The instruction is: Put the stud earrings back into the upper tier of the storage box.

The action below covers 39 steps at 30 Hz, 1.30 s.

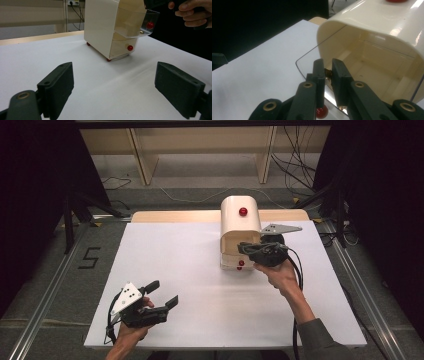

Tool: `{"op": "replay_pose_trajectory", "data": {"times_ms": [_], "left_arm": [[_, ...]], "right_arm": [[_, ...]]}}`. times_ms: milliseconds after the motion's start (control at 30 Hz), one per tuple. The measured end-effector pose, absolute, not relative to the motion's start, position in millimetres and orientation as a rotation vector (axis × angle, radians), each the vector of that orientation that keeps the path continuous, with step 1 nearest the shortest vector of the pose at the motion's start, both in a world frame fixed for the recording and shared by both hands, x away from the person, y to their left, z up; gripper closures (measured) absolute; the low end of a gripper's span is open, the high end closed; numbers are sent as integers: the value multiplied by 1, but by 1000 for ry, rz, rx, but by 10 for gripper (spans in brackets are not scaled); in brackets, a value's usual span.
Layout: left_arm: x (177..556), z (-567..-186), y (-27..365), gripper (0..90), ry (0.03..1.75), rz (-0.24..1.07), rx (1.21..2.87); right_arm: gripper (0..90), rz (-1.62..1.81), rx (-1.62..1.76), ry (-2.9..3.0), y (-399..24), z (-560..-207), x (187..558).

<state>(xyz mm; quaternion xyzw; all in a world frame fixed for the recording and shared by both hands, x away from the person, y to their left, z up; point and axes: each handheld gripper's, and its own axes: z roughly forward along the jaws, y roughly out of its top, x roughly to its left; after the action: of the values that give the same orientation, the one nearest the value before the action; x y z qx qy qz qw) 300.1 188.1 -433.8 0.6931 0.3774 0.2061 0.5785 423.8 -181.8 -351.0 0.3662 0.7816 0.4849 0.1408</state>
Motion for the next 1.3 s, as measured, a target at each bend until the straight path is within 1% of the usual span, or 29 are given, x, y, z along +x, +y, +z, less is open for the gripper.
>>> {"op": "replay_pose_trajectory", "data": {"times_ms": [533,700,867,1300], "left_arm": [[300,-434,188,151,882,482,1622],[300,-433,188,152,881,481,1621],[300,-433,188,152,881,482,1621],[300,-433,188,152,879,483,1620]], "right_arm": [[807,1391,1077,2273,-177,-358,431],[748,1395,1074,2294,-176,-359,432],[707,1418,1066,2285,-179,-357,430],[531,1465,1001,2286,-176,-351,414]]}}
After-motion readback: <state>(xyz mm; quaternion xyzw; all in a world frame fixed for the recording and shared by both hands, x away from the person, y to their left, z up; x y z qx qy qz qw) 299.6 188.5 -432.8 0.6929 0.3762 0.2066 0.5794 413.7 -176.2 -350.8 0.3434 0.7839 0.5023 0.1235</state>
